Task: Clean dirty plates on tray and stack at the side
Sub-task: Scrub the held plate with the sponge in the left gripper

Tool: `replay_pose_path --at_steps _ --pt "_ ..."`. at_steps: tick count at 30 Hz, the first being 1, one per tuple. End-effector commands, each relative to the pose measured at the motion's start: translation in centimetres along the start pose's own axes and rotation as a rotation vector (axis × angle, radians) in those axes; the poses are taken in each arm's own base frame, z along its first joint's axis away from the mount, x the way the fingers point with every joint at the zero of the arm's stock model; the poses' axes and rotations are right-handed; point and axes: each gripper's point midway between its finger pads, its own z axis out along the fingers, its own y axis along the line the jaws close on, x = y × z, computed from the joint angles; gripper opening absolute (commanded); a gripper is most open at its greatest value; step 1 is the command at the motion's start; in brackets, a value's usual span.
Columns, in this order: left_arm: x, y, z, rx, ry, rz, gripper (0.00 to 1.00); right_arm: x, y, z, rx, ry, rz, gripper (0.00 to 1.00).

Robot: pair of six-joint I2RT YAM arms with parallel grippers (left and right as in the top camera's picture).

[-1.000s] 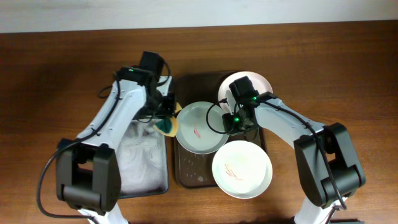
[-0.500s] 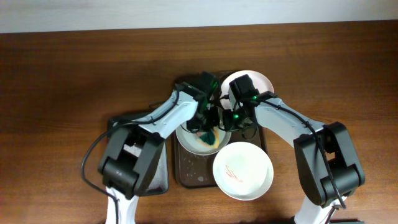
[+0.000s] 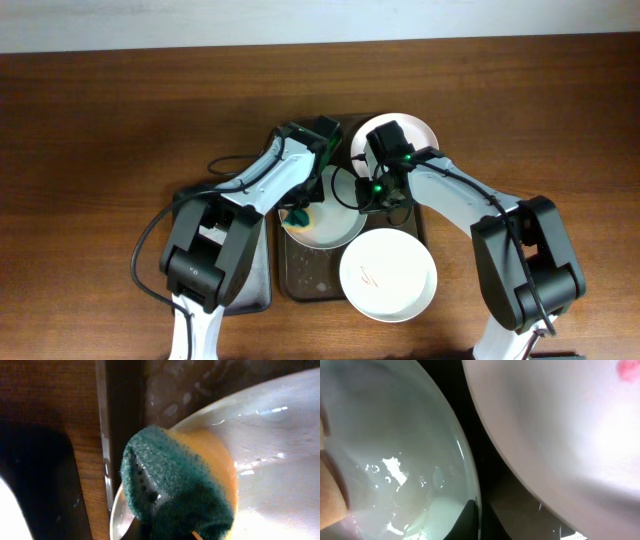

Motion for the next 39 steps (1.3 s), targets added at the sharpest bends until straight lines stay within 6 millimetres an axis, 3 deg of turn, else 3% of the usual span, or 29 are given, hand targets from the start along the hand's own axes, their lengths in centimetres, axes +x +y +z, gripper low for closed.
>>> replay_pose_path --at_steps 1,4,6,8,10,12,14,16,18,21,25,28,29,30,33,35,39 --pt "-1.9 0.2 2.7 0.031 -0.011 -0.019 0.0 1.0 -1.7 0.8 0.072 0.043 0.0 0.04" --pt "-0.3 -6.7 2.2 0.364 0.086 0.008 0.0 1.0 -1.7 0.8 0.072 0.043 0.0 0.04" --pt "2.1 -11.0 2.5 0.522 0.17 0.065 0.0 1.0 -1.7 0.8 0.072 0.043 0.0 0.04" --pt "3.3 -13.3 2.2 0.618 0.207 0.118 0.0 1.1 -1.7 0.8 0.073 0.046 0.001 0.04" --pt "3.8 -15.4 0.4 0.761 0.232 0.169 0.0 1.2 -1.7 0.8 0.073 0.051 0.001 0.04" --pt "3.9 -16.2 -0.4 0.818 0.238 0.182 0.0 1.2 -1.7 0.8 0.073 0.051 0.001 0.04" --pt "4.5 -16.7 -1.2 0.868 0.274 0.191 0.0 1.2 -1.7 0.8 0.074 0.05 0.001 0.04" --pt "4.9 -15.8 -0.3 0.8 0.29 0.175 0.0 1.2 -1.7 0.8 0.073 0.051 0.001 0.04" --pt "5.1 -12.3 2.2 0.589 0.285 0.133 0.0 1.2 -1.7 0.8 0.073 0.051 0.002 0.04" --pt "4.2 -4.3 5.0 0.222 0.261 0.075 0.0 1.4 -1.7 0.8 0.075 0.059 0.003 0.04" --pt "0.7 0.7 2.5 -0.028 0.127 0.044 0.0 1.6 -1.8 0.7 0.077 0.066 0.005 0.04" --pt "0.5 4.1 1.8 -0.202 0.106 0.06 0.0 1.6 -1.8 0.7 0.078 0.067 0.005 0.04" --pt "0.7 4.1 1.8 -0.196 0.115 0.06 0.0 1.7 -1.8 0.7 0.078 0.068 0.006 0.04" --pt "1.6 2.5 1.9 -0.107 0.165 0.049 0.0 1.7 -1.8 0.7 0.078 0.068 0.006 0.04" --pt "5.0 -5.6 1.0 0.301 0.344 0.035 0.0 1.7 -1.8 0.7 0.078 0.068 0.007 0.04" --pt "7.5 -9.0 0.7 0.414 0.391 0.088 0.0 1.7 -1.8 0.7 0.078 0.067 0.014 0.04" --pt "9.6 -11.1 -0.5 0.506 0.45 0.148 0.0 1.7 -1.8 0.7 0.079 0.068 0.014 0.04"
